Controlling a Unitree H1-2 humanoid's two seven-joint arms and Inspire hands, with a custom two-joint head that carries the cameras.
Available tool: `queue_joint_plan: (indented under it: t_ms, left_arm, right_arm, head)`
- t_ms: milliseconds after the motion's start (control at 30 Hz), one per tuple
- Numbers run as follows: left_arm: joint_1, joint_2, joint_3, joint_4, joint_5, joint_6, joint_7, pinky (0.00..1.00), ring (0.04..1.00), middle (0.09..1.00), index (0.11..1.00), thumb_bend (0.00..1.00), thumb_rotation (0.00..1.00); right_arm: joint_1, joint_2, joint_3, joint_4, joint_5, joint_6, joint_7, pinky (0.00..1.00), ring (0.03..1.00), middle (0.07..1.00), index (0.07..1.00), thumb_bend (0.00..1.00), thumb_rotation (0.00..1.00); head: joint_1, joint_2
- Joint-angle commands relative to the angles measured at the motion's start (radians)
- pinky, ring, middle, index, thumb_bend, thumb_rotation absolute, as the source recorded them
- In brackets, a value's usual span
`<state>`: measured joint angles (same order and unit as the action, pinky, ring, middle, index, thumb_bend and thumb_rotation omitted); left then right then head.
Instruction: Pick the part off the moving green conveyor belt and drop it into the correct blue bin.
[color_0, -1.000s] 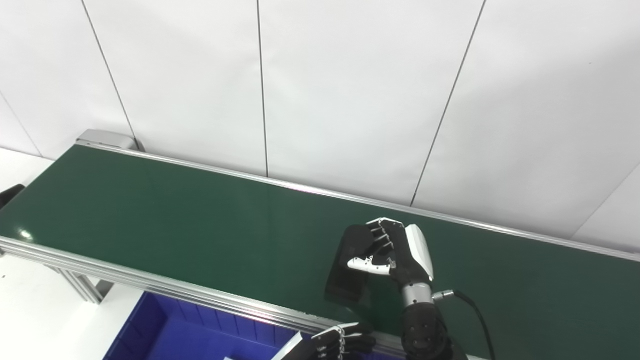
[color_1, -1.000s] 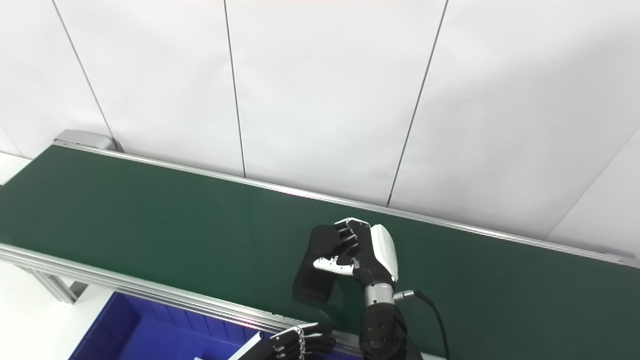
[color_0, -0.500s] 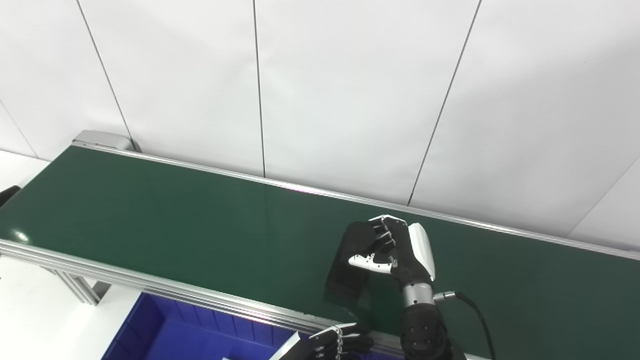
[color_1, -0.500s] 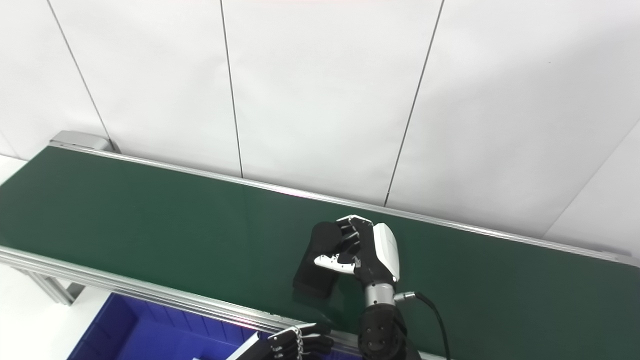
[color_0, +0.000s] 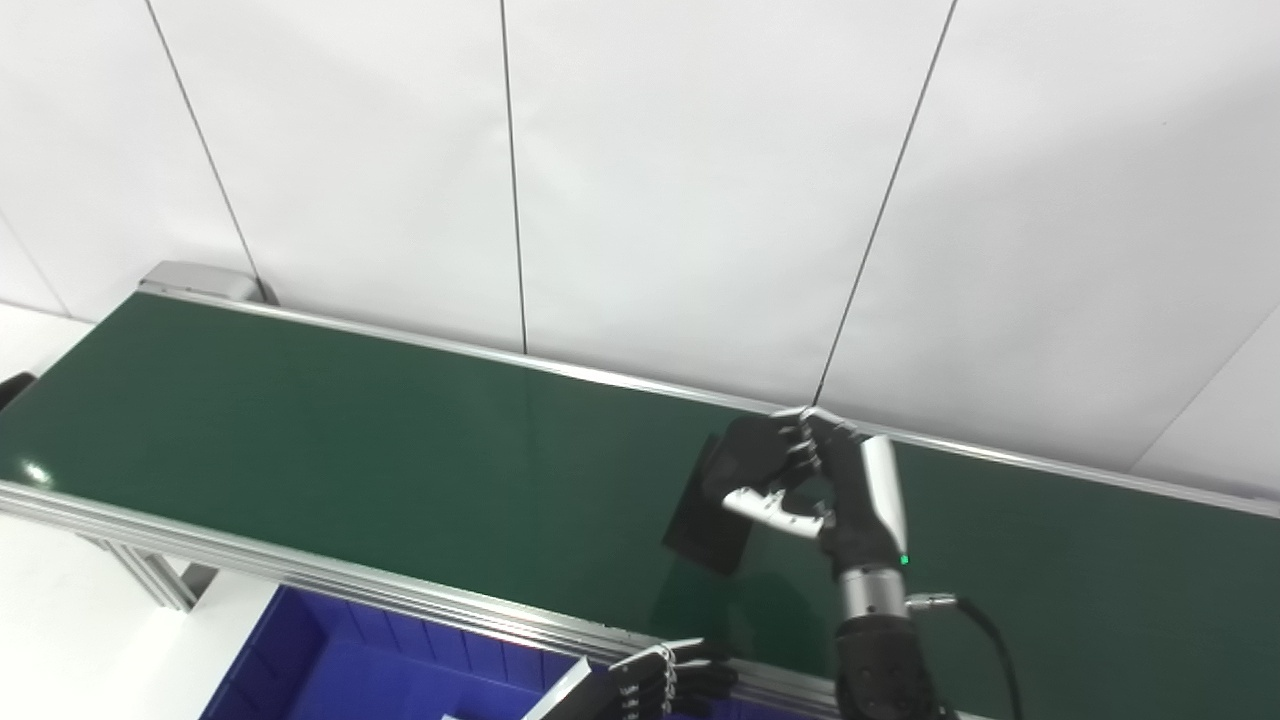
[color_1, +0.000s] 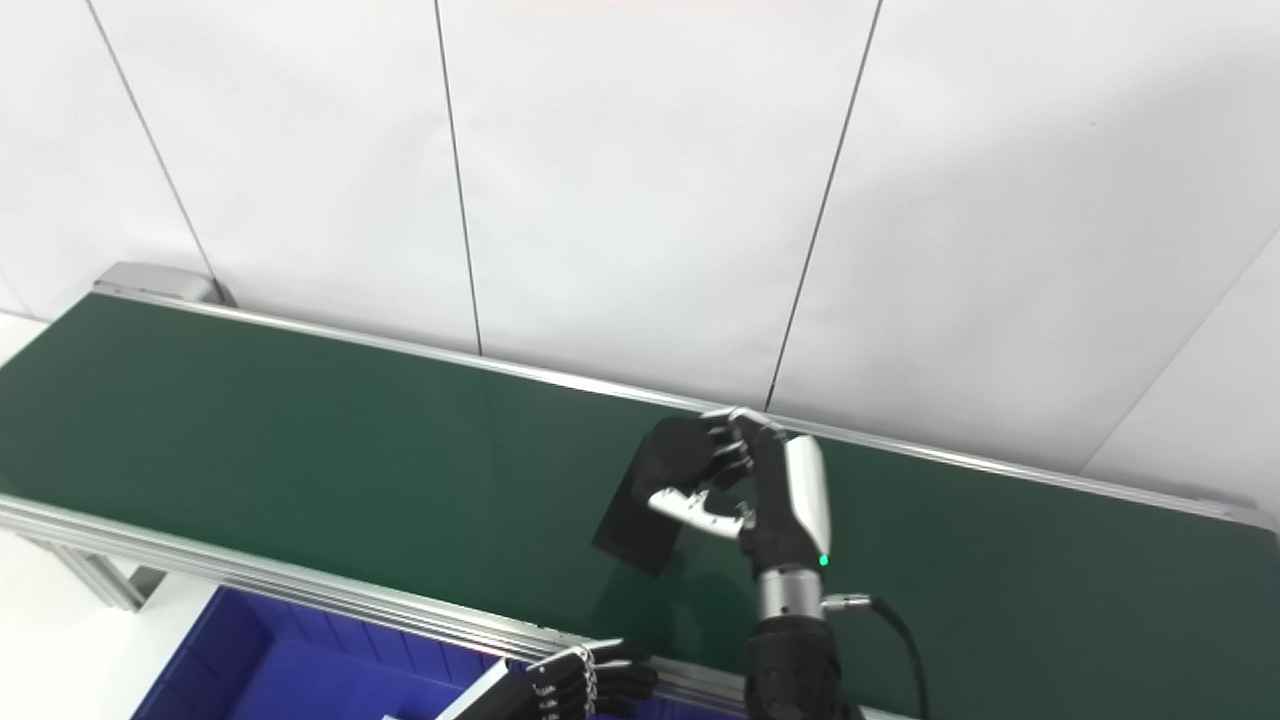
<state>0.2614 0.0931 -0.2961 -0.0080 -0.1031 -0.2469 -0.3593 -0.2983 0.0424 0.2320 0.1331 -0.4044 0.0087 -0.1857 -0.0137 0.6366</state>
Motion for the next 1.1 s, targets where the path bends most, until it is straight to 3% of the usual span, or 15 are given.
queue_joint_plan:
  t_ms: [0, 400, 867, 1067]
  left_arm:
    - [-0.008, 0.004, 0.007, -0.021, -0.022, -0.011, -0.006, 0.79, 0.811, 0.812, 0.835, 0.98, 0.49]
    - [-0.015, 0.042, 0.035, -0.029, -0.068, -0.009, -0.03, 0.8, 0.814, 0.813, 0.838, 0.96, 0.49]
    - [-0.034, 0.077, 0.075, -0.039, -0.135, 0.005, -0.063, 0.79, 0.801, 0.804, 0.837, 0.96, 0.48]
    - [-0.04, 0.087, 0.09, -0.041, -0.152, 0.009, -0.073, 0.78, 0.799, 0.801, 0.831, 0.97, 0.47]
  right_arm:
    - [-0.008, -0.006, -0.011, -0.109, 0.012, 0.007, 0.026, 0.34, 0.412, 0.508, 0.513, 0.52, 0.0]
    - [0.041, -0.035, -0.073, -0.419, 0.03, 0.075, 0.107, 0.36, 0.427, 0.507, 0.5, 0.52, 0.0]
    - [0.137, -0.02, -0.135, -0.703, 0.025, 0.168, 0.144, 0.44, 0.462, 0.495, 0.482, 0.52, 0.0]
    - [0.202, -0.03, -0.163, -0.833, 0.019, 0.223, 0.173, 0.36, 0.422, 0.505, 0.504, 0.52, 0.0]
  head:
    - [-0.013, 0.003]
    - [-0.119, 0.042]
    - [-0.277, 0.133]
    - [-0.31, 0.155]
